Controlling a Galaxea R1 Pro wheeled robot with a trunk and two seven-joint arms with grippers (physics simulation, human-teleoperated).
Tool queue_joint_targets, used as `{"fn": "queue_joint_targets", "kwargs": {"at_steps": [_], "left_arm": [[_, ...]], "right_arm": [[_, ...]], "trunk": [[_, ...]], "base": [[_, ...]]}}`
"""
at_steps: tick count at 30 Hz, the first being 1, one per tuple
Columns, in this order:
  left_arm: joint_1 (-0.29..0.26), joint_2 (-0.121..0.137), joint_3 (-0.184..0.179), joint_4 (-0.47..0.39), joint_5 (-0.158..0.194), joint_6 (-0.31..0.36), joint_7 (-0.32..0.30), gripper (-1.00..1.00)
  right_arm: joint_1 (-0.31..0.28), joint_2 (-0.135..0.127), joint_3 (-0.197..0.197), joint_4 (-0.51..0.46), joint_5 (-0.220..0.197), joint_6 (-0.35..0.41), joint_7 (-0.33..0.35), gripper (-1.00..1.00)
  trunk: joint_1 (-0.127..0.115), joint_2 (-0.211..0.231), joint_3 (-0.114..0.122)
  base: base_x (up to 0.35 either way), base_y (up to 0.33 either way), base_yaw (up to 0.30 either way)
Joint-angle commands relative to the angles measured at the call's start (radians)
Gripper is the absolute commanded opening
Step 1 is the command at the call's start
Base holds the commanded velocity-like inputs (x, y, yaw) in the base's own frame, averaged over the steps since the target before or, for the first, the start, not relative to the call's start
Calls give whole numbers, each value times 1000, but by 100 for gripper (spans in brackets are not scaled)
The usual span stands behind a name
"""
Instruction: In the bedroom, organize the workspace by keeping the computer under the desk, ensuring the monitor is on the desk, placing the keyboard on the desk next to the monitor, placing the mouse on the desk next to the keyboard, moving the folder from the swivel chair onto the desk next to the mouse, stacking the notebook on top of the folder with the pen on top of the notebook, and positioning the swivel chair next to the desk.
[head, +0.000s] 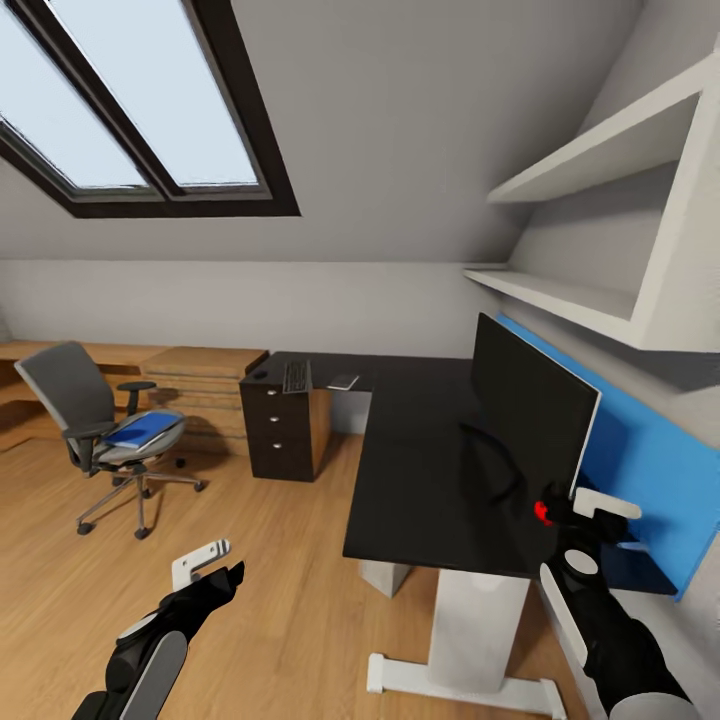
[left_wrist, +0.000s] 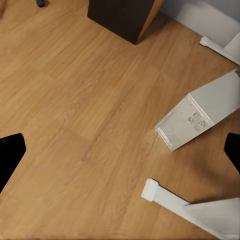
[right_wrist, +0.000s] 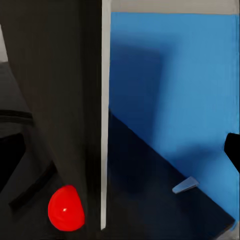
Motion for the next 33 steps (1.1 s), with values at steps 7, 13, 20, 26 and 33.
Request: {"fn": "queue_joint_targets", "kwargs": {"at_steps": [7,13,20,26,33], "left_arm": [[-1,1,-3,17,9,1,10,100],[-1,0,-8,86,5,-1,9,100],[-1,3,-195,577,-74,-120,6,100],[-1,1,-280,703,-80,-288,6,100],[-1,-2,-309,803,-81,-413,4,100]], "right_arm": [[-1,0,1,-1,-7,1,-4,100],[-1,1,4,7,-7,0,-2,100],[39,112,4,358,-1,-140,11,100],[46,134,5,620,1,-336,13,100],[47,146,8,746,1,-439,32,100]], "trunk": [[0,-1,-1],[0,-1,-1],[0,-1,-1],[0,-1,-1],[0,-1,-1]], "base": [[-293,196,0],[-288,206,0],[-279,216,0],[-211,266,0],[-56,314,0]]}}
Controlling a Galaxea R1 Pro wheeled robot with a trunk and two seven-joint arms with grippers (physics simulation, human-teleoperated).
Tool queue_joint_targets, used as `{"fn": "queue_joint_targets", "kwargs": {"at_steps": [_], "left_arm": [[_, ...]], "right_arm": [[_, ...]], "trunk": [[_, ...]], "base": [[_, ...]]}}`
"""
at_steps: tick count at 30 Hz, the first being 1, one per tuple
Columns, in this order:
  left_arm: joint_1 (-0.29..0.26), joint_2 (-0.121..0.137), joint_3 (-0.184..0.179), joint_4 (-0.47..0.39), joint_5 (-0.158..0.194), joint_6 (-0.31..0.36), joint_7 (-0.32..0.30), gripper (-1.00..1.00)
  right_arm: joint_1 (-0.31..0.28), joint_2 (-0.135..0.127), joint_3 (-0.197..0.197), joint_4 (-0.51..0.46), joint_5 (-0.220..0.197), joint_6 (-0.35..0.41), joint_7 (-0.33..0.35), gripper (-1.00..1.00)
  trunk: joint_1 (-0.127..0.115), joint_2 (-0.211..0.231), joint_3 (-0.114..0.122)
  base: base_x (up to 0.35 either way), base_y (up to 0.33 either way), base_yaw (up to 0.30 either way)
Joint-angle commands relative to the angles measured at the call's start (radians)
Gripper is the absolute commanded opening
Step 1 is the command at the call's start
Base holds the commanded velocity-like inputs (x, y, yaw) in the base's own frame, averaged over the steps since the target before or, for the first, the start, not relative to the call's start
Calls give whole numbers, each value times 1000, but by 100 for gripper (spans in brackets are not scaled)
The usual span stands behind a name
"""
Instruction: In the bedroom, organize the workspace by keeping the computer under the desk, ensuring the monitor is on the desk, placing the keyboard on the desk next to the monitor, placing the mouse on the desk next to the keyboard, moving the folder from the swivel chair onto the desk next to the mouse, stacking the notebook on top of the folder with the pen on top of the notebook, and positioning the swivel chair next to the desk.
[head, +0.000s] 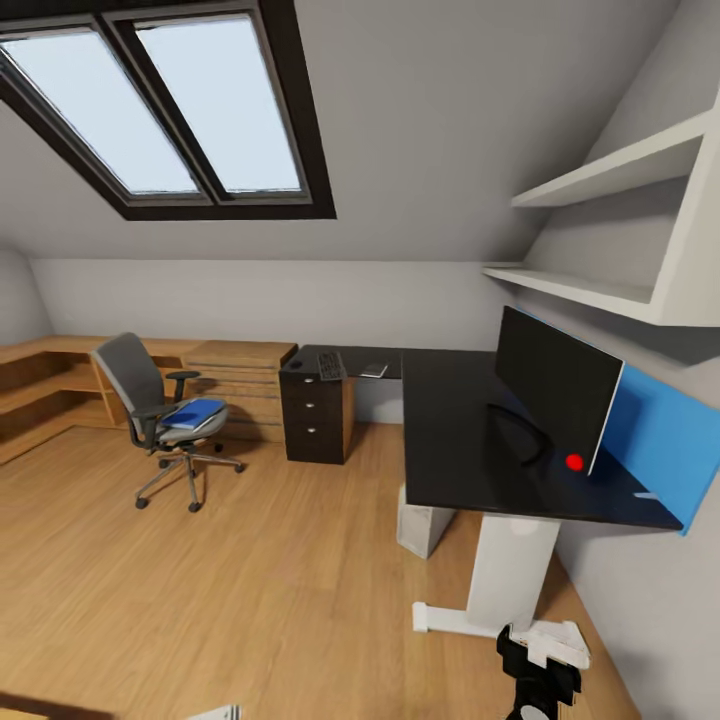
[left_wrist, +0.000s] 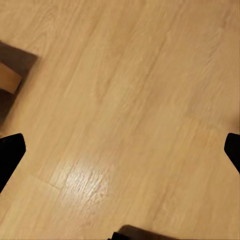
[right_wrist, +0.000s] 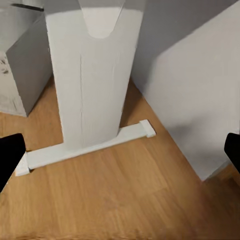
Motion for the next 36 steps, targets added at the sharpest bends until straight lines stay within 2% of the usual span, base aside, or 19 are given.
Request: {"fn": "queue_joint_targets", "kwargs": {"at_steps": [1,9,21,24,28,33,34,35,36], "left_arm": [[-1,1,-9,7,5,-17,9,100],[-1,0,-11,22,9,-57,4,100],[-1,-7,-12,24,8,-61,-2,100],[-1,-28,-11,24,6,-60,-1,100],[-1,-42,-12,33,6,-60,-2,100],[-1,-62,-15,67,5,-60,-2,100],[-1,-77,-26,78,4,-59,-2,100],[-1,-84,-40,89,4,-59,-2,100],[-1,-95,-74,116,3,-60,-2,100]], "right_arm": [[-1,6,-3,26,-5,-31,25,100],[-1,16,11,122,-5,-121,180,100],[-1,23,16,137,-2,-134,212,100],[-1,36,17,144,0,-135,213,100],[-1,40,20,148,0,-135,215,100],[-1,38,70,150,0,-134,216,100],[-1,37,93,150,0,-134,217,100],[-1,37,99,150,0,-134,217,100],[-1,40,109,150,-1,-135,217,100]], "trunk": [[0,-1,-1],[0,-1,-1],[0,-1,-3],[0,-1,-5],[0,-1,-7],[0,-1,-7],[0,-1,-7],[0,-1,-7],[0,-1,-7]], "base": [[-14,326,0],[21,329,92],[183,291,253],[84,93,243],[82,23,115],[278,9,17],[314,55,3],[316,65,2],[320,79,0]]}}
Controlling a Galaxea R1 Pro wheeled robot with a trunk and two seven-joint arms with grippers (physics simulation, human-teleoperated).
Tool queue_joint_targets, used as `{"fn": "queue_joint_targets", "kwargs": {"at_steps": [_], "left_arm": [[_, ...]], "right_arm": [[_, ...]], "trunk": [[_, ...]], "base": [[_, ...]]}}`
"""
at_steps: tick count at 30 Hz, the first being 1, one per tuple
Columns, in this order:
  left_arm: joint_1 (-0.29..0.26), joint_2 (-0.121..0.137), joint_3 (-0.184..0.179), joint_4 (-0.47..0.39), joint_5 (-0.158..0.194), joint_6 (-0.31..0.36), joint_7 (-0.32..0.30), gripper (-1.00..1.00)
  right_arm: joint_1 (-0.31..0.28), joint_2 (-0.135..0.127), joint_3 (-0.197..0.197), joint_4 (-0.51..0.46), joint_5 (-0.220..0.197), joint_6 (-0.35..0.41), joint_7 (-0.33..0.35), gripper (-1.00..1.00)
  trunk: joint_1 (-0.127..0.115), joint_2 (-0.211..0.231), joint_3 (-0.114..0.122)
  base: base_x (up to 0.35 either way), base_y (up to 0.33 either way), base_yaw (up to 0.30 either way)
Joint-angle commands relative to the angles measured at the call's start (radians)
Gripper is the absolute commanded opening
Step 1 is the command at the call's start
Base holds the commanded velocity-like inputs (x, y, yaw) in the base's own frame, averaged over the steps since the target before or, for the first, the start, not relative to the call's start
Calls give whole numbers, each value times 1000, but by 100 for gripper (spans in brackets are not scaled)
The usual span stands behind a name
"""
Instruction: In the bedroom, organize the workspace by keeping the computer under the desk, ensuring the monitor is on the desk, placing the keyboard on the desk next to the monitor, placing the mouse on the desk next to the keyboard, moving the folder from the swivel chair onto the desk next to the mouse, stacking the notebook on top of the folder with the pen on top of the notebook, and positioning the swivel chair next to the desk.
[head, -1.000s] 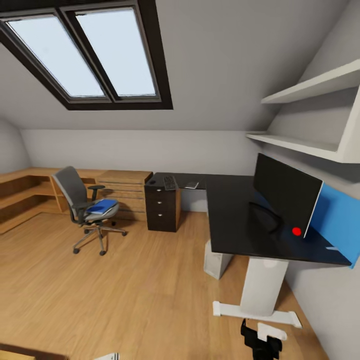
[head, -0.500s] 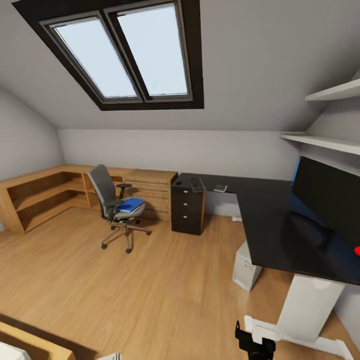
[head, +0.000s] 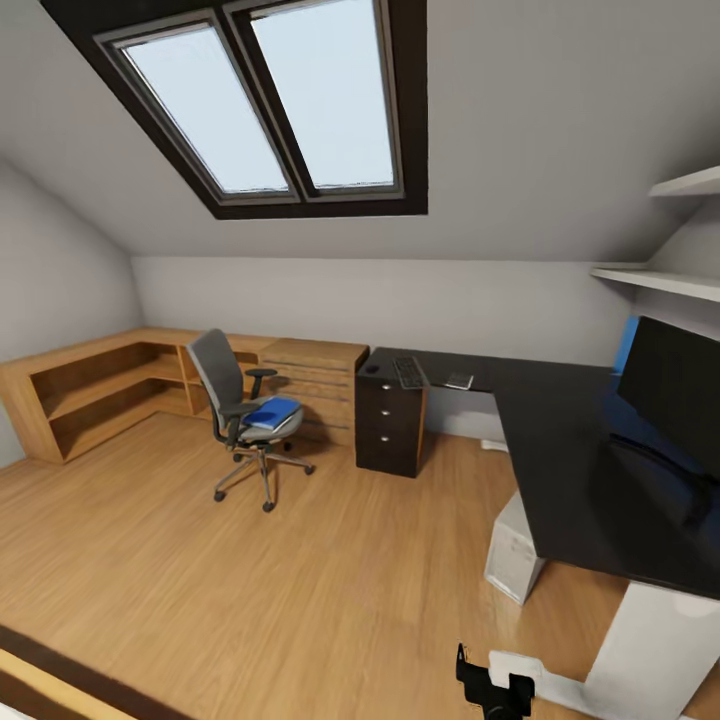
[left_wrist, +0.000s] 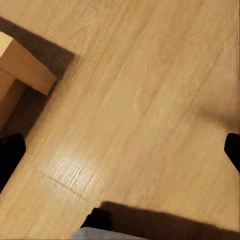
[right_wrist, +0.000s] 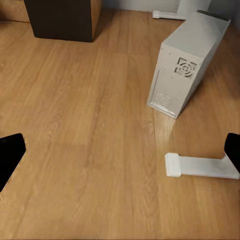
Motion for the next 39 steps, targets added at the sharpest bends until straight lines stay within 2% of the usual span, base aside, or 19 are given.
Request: {"fn": "queue_joint_targets", "kwargs": {"at_steps": [1,11,26,31,36,37,39], "left_arm": [[-1,0,-11,2,3,3,8,100],[-1,-1,-14,5,5,3,8,100],[-1,-1,-14,6,5,2,8,100],[-1,-1,-13,6,4,1,8,100],[-1,-1,-13,6,4,1,8,100],[-1,-1,-13,6,5,-3,8,100],[-1,-1,-13,6,5,-8,8,100]], "right_arm": [[-1,1,6,1,-5,-3,-4,100],[-1,0,6,1,-6,-3,-5,100],[-1,0,12,26,-5,-3,-4,100],[-1,2,13,29,-6,-3,-4,100],[-1,3,11,37,-12,-2,42,100],[-1,2,10,72,-10,-1,68,100],[-1,1,9,82,-9,0,71,100]], "trunk": [[1,-1,-1],[1,-1,-1],[1,-1,12],[1,-1,13],[1,-1,13],[1,-1,13],[1,-1,13]], "base": [[321,84,0],[321,95,-2],[321,100,-175],[321,39,-43],[321,4,-5],[321,0,0],[321,0,0]]}}
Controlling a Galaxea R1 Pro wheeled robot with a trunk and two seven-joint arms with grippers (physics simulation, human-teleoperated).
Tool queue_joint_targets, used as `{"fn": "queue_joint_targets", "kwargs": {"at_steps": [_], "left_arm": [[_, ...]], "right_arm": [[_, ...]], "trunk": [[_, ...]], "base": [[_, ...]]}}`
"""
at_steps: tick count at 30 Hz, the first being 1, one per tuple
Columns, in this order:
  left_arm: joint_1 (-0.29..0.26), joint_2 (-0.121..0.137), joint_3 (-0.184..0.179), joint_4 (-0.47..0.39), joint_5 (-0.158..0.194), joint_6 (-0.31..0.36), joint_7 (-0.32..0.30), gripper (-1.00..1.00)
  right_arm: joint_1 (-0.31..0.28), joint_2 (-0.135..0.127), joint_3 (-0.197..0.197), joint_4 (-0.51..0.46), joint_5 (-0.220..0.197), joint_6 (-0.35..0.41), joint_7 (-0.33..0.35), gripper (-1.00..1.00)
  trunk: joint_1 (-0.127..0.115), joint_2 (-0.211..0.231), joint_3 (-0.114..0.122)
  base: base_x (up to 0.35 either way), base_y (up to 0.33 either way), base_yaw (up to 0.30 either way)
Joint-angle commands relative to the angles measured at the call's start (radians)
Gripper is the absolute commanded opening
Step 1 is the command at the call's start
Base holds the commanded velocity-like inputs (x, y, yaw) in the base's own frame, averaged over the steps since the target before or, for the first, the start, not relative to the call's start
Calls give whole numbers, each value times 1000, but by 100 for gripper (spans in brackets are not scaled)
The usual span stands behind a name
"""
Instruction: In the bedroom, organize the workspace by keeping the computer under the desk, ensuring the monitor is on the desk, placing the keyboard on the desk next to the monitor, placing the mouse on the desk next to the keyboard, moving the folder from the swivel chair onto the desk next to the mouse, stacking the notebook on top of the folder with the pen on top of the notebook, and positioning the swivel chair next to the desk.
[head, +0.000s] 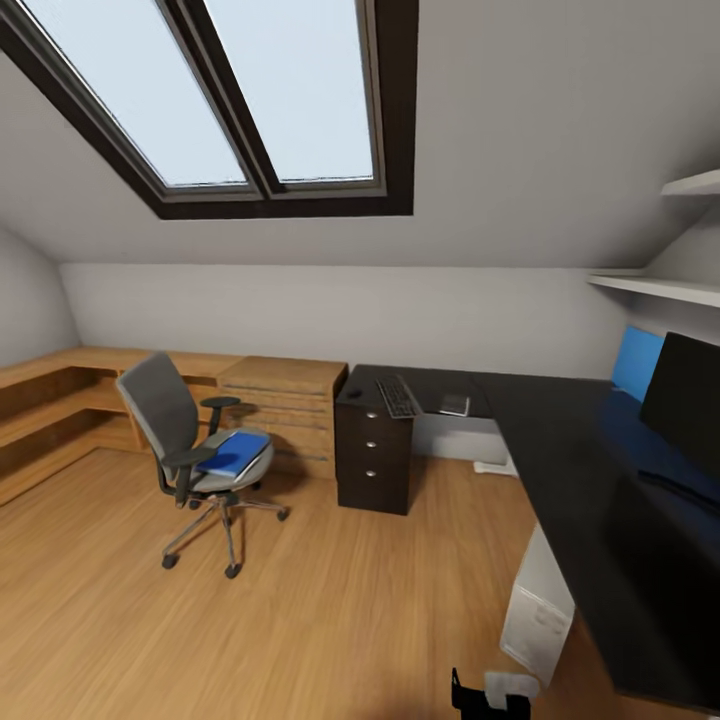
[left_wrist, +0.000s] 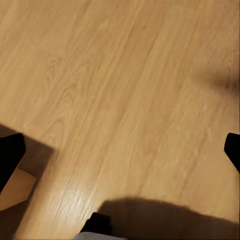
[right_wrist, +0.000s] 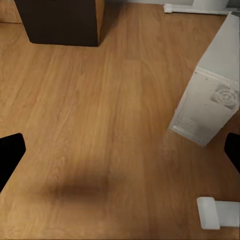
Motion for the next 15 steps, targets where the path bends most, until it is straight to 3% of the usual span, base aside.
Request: {"fn": "queue_joint_targets", "kwargs": {"at_steps": [1,4,15], "left_arm": [[-1,1,-7,-2,6,-3,8,100],[0,2,-7,-2,9,-14,8,100],[-1,2,-7,-2,12,-17,8,100]], "right_arm": [[-1,-1,6,13,-4,-1,-2,100],[0,-8,5,84,-4,3,0,100],[38,-12,5,108,-5,5,-3,100]], "trunk": [[1,-1,-1],[1,-1,-1],[1,-1,-1]], "base": [[321,0,0],[321,0,0],[321,0,0]]}}
